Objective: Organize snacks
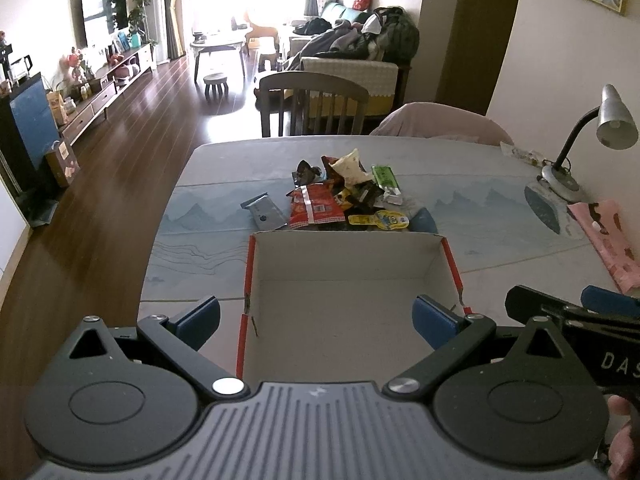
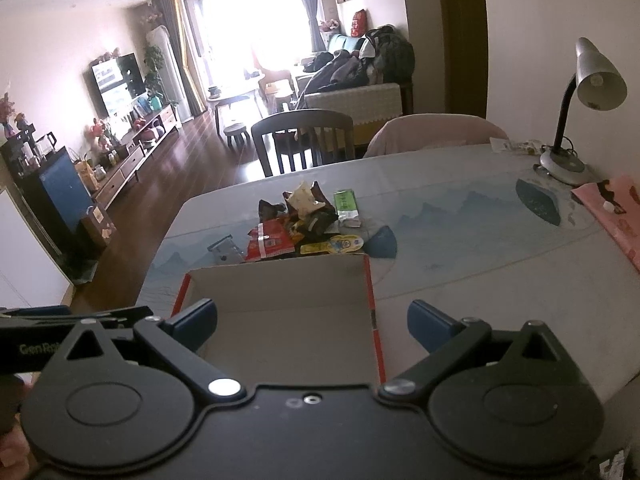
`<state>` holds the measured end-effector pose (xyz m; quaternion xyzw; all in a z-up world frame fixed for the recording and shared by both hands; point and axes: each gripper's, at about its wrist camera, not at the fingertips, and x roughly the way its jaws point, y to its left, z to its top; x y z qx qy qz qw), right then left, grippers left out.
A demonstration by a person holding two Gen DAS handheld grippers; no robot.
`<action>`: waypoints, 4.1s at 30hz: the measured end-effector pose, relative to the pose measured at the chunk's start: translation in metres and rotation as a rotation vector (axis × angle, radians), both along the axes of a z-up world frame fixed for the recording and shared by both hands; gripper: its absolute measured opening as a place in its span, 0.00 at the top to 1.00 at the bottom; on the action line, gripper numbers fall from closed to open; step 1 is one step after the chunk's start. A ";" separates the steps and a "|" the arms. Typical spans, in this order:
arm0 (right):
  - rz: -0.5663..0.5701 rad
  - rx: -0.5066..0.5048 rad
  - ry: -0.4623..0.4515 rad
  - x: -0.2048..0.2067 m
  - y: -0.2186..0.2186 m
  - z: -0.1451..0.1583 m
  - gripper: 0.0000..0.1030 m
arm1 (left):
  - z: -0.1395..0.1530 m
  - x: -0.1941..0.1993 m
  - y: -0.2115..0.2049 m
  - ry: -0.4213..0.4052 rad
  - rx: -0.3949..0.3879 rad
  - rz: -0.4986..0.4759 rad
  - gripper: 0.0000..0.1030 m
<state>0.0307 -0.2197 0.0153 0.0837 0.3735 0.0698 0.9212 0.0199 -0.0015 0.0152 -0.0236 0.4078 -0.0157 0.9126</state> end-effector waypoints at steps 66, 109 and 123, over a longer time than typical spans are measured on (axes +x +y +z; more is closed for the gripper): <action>0.241 -0.047 0.216 0.327 -0.027 -0.051 0.20 | -0.039 0.284 0.008 0.249 0.025 0.094 0.01; 0.221 -0.104 0.489 0.467 -0.015 -0.205 0.51 | -0.234 0.456 0.023 0.702 -0.127 0.268 0.12; 0.245 -0.162 0.428 0.447 -0.032 -0.199 0.60 | -0.254 0.438 0.030 0.698 -0.118 0.324 0.34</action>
